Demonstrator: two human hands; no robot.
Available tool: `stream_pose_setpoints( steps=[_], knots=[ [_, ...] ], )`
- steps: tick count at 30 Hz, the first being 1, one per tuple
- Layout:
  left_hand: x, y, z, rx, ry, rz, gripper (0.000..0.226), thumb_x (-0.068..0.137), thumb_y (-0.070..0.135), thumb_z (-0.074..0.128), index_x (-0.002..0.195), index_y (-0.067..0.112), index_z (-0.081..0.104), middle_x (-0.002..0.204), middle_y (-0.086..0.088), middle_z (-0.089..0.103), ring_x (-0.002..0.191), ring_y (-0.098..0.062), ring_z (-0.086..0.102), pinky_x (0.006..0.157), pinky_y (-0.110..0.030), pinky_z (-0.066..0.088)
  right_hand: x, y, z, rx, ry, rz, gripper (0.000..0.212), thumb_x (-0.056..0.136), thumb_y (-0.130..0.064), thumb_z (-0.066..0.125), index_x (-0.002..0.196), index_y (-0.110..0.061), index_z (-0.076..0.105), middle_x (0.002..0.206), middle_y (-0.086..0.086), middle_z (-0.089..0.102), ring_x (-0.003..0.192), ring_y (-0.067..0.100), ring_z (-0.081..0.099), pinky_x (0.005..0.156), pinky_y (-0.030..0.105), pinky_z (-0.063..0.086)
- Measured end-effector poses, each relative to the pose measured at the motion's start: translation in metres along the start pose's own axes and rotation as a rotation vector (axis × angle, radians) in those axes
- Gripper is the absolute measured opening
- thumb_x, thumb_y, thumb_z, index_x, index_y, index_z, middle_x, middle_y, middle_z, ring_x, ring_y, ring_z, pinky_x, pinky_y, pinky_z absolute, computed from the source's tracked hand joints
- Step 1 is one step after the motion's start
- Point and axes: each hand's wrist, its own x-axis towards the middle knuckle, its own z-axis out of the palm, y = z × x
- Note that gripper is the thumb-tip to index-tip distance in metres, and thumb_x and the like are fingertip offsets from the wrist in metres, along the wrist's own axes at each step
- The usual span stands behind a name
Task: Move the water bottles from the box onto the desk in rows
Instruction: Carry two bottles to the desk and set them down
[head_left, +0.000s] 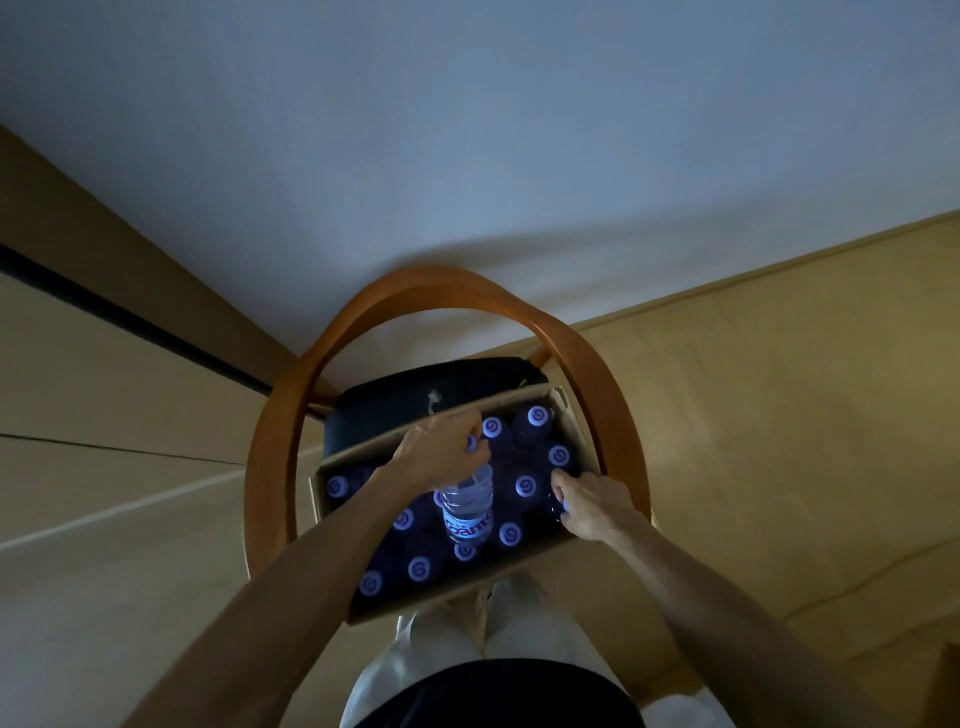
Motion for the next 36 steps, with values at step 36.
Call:
stream_pose_setpoints(
  steps=[36],
  knots=[
    [-0.268, -0.052, -0.234, 0.038, 1.083, 0.019, 0.02, 0.085, 0.041, 0.061, 0.076, 0.025, 0.052, 0.065, 0.006, 0.062, 0.059, -0.019, 0.056, 0.056, -0.027, 0.045, -0.156, -0.244, -0.237, 0.093, 1.028, -0.649, 0.017, 0.091, -0.04, 0.056, 0.094, -0.024, 0.056, 0.07, -0.006, 0.061, 0.062, 0.017, 0.058, 0.063, 0.03, 0.05]
  ],
)
